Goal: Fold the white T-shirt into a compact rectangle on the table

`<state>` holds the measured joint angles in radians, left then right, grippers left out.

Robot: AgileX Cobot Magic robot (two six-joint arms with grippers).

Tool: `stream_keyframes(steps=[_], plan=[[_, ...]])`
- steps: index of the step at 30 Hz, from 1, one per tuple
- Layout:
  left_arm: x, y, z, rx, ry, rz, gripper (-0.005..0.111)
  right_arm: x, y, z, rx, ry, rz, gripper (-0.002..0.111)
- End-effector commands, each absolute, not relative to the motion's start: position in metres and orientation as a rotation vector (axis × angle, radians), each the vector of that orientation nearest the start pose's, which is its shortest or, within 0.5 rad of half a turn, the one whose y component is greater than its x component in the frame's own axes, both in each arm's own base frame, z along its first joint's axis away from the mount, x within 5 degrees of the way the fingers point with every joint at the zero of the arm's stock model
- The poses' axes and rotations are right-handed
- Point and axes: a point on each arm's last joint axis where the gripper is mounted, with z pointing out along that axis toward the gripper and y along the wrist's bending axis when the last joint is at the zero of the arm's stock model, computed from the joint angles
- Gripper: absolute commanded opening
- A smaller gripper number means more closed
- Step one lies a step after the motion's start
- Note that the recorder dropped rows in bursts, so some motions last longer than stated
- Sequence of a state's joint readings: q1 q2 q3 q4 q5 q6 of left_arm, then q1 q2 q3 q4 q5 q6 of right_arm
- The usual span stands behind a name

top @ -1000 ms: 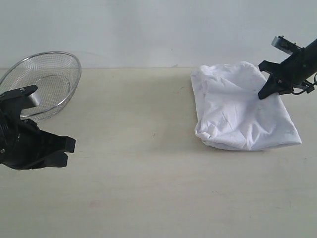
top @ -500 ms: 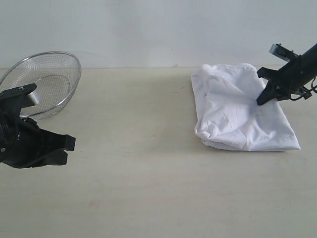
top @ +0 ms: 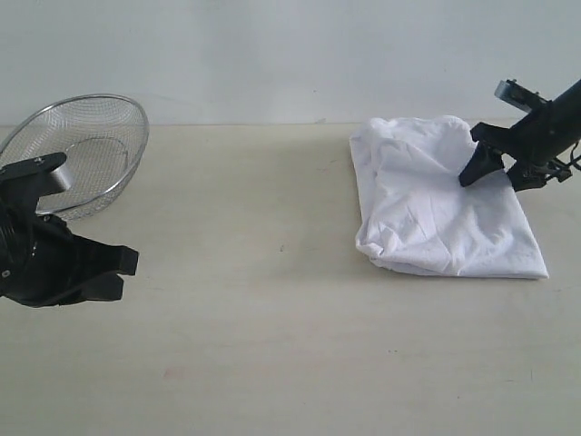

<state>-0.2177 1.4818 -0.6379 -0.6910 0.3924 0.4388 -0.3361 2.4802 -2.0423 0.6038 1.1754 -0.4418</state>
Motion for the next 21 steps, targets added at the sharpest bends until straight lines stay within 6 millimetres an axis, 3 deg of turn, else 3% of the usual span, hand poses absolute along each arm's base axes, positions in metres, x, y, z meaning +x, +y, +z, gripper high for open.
stream_keyframes(steps=[1,4,11,13,16,17,18,21], plan=[[0.242,-0.076,0.176,0.085,2.651,-0.469,0.005,0.487,-0.121,0.125,0.218,2.796,0.712,0.075],[0.241,-0.077,0.175,0.086,2.654,-0.472,0.005,0.487,-0.121,0.136,0.242,2.782,0.707,0.075],[0.241,-0.077,0.175,0.097,2.655,-0.472,0.005,0.483,-0.122,0.211,0.241,2.628,0.605,0.074],[0.241,-0.077,0.175,0.096,2.652,-0.469,0.005,0.478,-0.12,0.235,0.227,2.589,0.585,0.059],[0.241,-0.076,0.176,0.1,2.652,-0.468,0.005,0.465,-0.114,0.277,0.255,2.545,0.589,0.008],[0.241,-0.077,0.176,0.086,2.652,-0.478,0.005,0.459,-0.112,0.288,0.245,2.542,0.593,0.001],[0.241,-0.077,0.176,0.068,2.651,-0.49,0.005,0.451,-0.109,0.305,0.233,2.533,0.596,0.001],[0.242,-0.078,0.177,0.055,2.644,-0.509,0.005,0.435,-0.099,0.331,0.204,2.505,0.596,0.001]])
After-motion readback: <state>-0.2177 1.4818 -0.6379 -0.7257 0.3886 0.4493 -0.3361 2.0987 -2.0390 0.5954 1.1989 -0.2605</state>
